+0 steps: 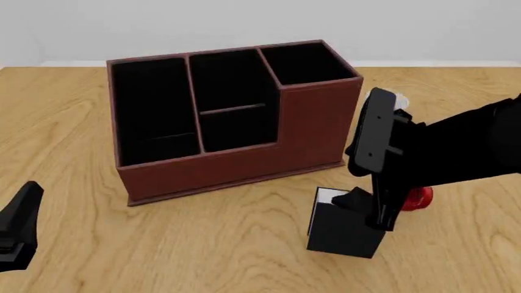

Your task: Pick up the book and place it in the right compartment of the caddy.

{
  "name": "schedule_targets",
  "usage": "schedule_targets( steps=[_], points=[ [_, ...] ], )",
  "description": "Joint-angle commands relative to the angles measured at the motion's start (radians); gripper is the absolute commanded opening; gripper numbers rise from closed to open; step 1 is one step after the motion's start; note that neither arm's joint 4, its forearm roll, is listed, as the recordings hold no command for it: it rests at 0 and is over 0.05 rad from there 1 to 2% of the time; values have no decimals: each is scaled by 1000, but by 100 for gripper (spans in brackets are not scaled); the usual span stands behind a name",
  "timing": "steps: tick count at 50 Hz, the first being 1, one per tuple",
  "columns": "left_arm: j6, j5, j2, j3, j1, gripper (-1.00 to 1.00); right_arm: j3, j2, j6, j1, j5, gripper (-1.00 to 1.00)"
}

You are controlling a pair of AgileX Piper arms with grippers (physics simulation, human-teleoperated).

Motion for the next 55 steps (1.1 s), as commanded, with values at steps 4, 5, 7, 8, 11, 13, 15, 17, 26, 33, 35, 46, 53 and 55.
schedule_targets(
  steps=[4, 5, 7, 8, 11, 13, 15, 17, 26, 33, 35, 46, 53, 55],
  points=[
    [0, 0, 0, 0, 0, 100, 13, 51, 15, -2, -19, 100],
    [0, 0, 0, 0, 0, 100, 8, 54, 27, 3, -16, 100],
    [0, 0, 0, 0, 0, 100, 14, 58, 19, 3, -19, 100],
    [0, 0, 0, 0, 0, 100, 12, 60, 28, 9, -17, 100],
    [0, 0, 0, 0, 0, 100, 15, 68, 36, 12, -22, 100],
    [0, 0, 0, 0, 0, 100, 25, 77, 52, 19, -32, 100],
    [0, 0, 0, 0, 0, 100, 39, 90, 57, 20, -49, 100],
    [0, 0, 0, 0, 0, 100, 50, 101, 65, 23, -61, 100],
    [0, 0, 0, 0, 0, 100, 60, 127, 92, 34, -84, 100],
    [0, 0, 0, 0, 0, 100, 56, 161, 102, 31, -92, 100],
    [0, 0, 0, 0, 0, 100, 64, 180, 87, 17, -106, 100],
    [0, 0, 0, 0, 0, 100, 90, 236, 87, -3, -133, 100],
    [0, 0, 0, 0, 0, 100, 118, 245, 98, 4, -148, 100],
    [0, 0, 0, 0, 0, 100, 113, 239, 102, 8, -137, -100]
  ],
)
